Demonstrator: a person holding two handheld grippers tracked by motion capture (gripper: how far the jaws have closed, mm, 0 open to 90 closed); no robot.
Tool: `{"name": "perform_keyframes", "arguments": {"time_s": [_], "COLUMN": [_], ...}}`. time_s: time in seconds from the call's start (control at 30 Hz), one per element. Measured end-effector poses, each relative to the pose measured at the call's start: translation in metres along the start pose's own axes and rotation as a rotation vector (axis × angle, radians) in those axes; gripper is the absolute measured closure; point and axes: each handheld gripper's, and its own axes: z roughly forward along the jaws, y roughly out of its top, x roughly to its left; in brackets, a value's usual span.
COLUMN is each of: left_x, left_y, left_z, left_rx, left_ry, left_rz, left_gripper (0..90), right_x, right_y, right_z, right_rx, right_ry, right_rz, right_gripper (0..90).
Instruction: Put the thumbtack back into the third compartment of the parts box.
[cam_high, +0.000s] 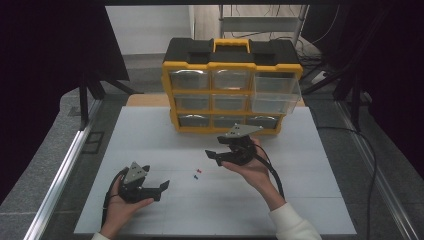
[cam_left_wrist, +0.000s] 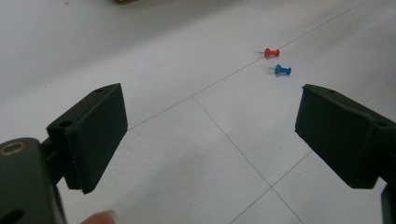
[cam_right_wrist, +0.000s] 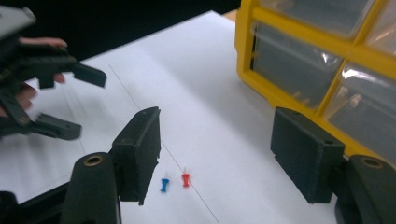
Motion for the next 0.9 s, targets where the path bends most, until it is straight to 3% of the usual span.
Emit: {"name": "perform_keyframes", "arguments": {"time_s": [0.9], "left_x": [0.0], "left_y": [0.0], "left_z": [0.0], "left_rx": [0.001], "left_ry": [-0.003], "left_rz": [-0.002], "left_gripper": [9.7], "right_x": [0.005], "right_y": [-0.029], "right_z": [0.058], "right_rx": [0.165], "right_ry": [-0.001], "right_rz": [-0.031], "right_gripper": [34.7]}}
